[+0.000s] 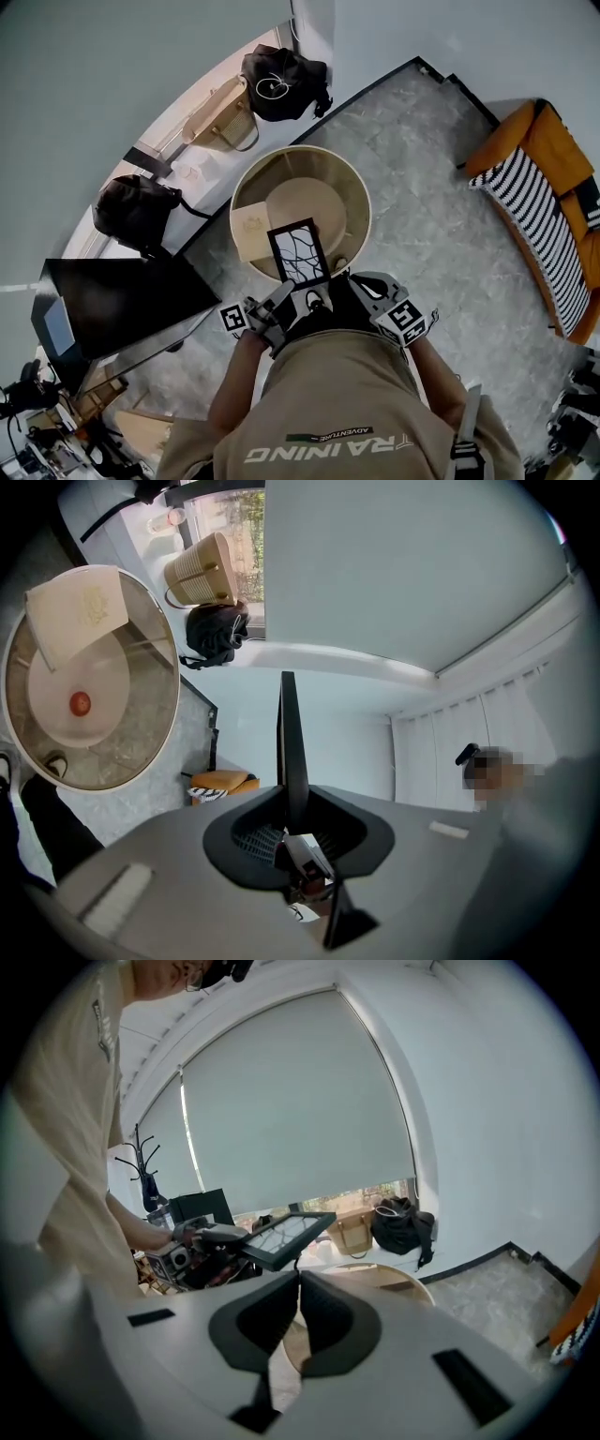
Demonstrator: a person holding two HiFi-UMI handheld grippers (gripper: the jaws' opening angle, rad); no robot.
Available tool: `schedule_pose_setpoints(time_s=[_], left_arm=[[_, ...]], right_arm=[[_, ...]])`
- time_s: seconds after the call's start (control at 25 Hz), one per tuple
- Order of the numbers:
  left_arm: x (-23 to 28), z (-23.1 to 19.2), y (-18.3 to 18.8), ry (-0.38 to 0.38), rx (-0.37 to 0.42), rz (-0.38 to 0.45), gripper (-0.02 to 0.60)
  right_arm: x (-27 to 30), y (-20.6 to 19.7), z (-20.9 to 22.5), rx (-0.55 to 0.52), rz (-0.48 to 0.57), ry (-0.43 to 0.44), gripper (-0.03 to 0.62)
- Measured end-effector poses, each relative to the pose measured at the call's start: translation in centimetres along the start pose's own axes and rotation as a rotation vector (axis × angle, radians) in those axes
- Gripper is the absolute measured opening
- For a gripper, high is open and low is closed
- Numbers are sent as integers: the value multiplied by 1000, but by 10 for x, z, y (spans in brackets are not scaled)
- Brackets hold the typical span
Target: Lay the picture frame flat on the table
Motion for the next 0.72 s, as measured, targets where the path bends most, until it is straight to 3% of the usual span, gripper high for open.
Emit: schedule_pose_setpoints(time_s=[0.24, 0.48, 0.72], left_arm=[[37, -26, 19, 68, -10, 12, 72], [64, -45, 41, 83, -9, 50, 72], [67, -85, 76, 84, -64, 105, 72]], right_arm=[[29, 11, 64, 17, 42, 58, 8], [50, 36, 122, 3, 93, 78, 8], [87, 22, 147, 18, 42, 98, 8]])
Point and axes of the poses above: the fingertips, and each gripper's own axes: x forward along the fingers, z to its right, y out of its top, the point moved 2 cm from there along -x, backward along the fingers, and after that the axes turned 3 degrees about -z, right-handed, at the moved point
